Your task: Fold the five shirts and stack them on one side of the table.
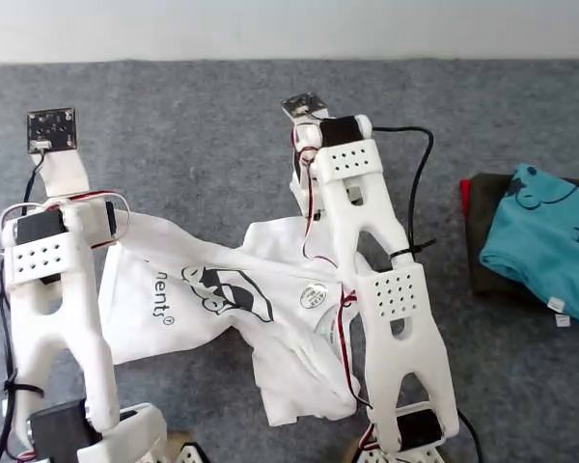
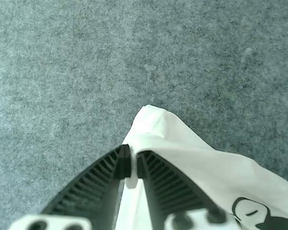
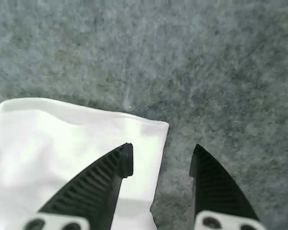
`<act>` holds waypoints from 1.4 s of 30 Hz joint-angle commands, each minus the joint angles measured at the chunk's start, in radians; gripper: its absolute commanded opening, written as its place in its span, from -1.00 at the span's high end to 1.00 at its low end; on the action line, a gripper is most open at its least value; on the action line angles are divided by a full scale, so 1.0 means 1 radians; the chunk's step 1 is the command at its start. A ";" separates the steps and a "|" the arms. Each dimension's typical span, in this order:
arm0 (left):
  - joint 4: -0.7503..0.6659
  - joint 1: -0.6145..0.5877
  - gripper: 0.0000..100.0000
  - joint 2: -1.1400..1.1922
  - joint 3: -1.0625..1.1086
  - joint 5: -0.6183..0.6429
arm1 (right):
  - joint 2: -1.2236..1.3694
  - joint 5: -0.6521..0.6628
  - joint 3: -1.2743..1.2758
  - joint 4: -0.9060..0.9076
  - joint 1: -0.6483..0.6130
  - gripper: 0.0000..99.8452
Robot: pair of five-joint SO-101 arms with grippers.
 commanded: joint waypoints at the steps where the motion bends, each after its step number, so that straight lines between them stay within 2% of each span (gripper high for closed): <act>1: 0.003 0.003 0.97 -0.006 -0.004 -0.006 | 0.016 -0.008 -0.043 -0.010 0.002 0.59; 15: -0.005 0.003 0.97 -0.008 0.044 -0.008 | 0.091 -0.009 -0.043 -0.059 -0.002 0.59; 17: -0.005 0.003 0.97 -0.008 0.041 -0.008 | 0.096 -0.009 -0.043 -0.059 -0.002 0.66; 21: -0.005 0.003 0.97 -0.006 0.045 -0.005 | 0.097 -0.003 -0.043 -0.061 -0.002 1.00; 28: -0.015 0.003 0.97 -0.014 0.038 -0.002 | 0.061 0.000 -0.143 -0.028 0.016 0.98; 29: -0.003 0.005 0.97 -0.014 0.019 -0.005 | 0.044 0.003 -0.196 -0.018 0.025 0.98; 35: 0.281 0.005 0.97 0.009 -0.306 0.009 | -0.096 0.072 -0.491 0.045 0.042 0.98; 42: 0.496 0.005 0.97 0.014 -0.748 -0.023 | -0.450 0.071 -0.417 0.039 0.048 0.98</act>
